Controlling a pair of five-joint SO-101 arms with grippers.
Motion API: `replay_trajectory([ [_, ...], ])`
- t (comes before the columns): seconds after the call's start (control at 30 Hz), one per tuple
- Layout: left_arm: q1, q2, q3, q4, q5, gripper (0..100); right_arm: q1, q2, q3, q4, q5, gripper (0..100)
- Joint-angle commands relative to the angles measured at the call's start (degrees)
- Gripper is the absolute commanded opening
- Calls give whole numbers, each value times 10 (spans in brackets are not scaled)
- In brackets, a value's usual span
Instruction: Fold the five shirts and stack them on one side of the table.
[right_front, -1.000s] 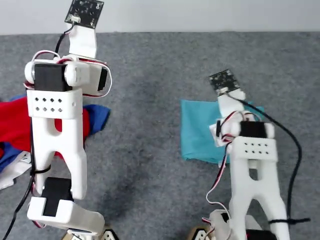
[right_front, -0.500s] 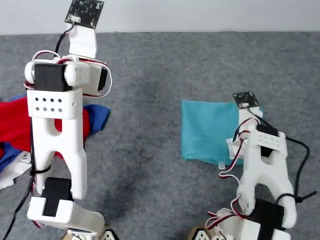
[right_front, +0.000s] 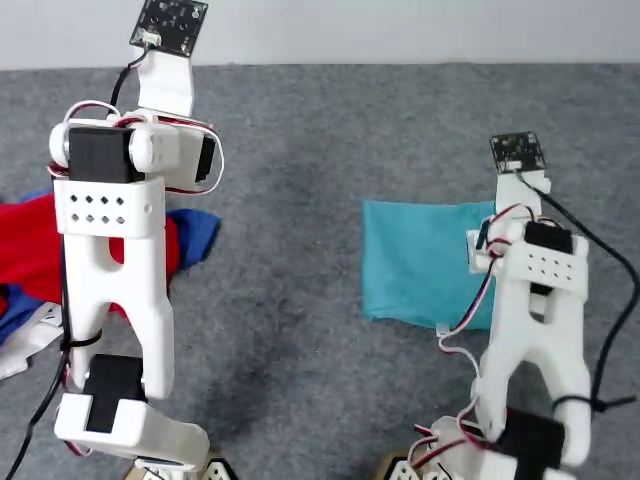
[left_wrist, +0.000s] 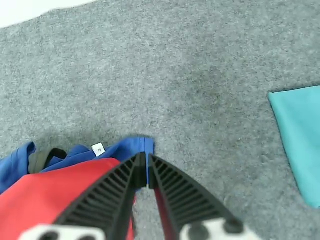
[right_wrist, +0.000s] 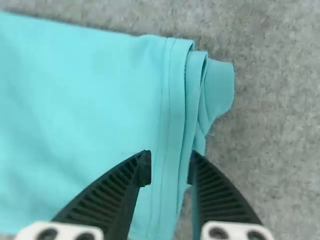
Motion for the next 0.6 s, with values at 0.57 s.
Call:
replay_trajectory([
  [0.57,1,-24,-1,11,-9,13,7,129,-122,38,-36,154],
])
